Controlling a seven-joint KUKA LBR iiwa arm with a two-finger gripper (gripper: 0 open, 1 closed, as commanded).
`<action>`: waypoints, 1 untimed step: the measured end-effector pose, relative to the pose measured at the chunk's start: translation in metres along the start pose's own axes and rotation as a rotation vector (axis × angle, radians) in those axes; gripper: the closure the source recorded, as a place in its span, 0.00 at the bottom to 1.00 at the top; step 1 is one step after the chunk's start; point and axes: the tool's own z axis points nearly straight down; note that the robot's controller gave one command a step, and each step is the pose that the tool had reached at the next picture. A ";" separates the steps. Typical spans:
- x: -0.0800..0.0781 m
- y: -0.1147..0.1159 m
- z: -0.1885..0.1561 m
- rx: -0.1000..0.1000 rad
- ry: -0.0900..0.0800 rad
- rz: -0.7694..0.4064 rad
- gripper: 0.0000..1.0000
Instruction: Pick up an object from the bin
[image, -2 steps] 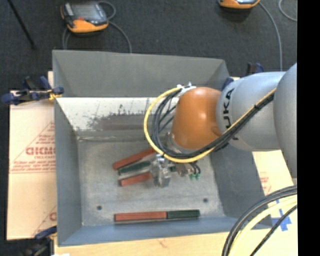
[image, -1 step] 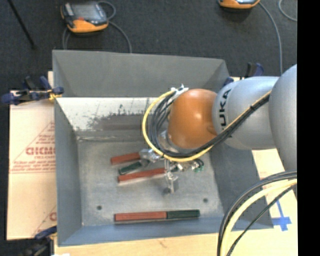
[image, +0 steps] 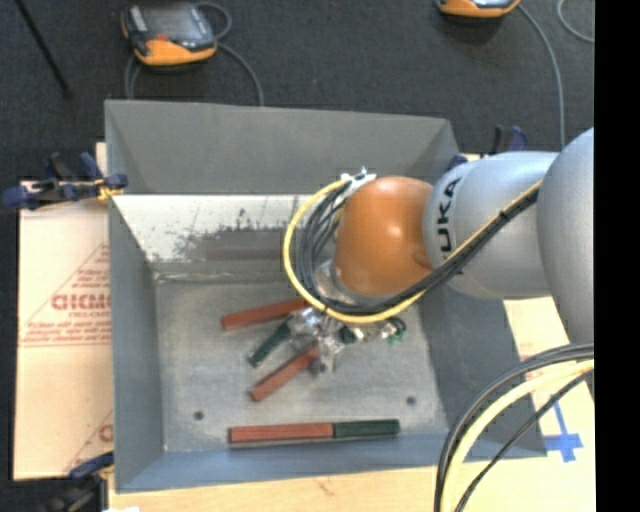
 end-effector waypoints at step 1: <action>0.000 0.000 0.000 0.000 0.000 0.001 1.00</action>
Offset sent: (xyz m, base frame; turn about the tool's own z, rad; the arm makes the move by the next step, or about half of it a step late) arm -0.0131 0.0132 0.1446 -0.0222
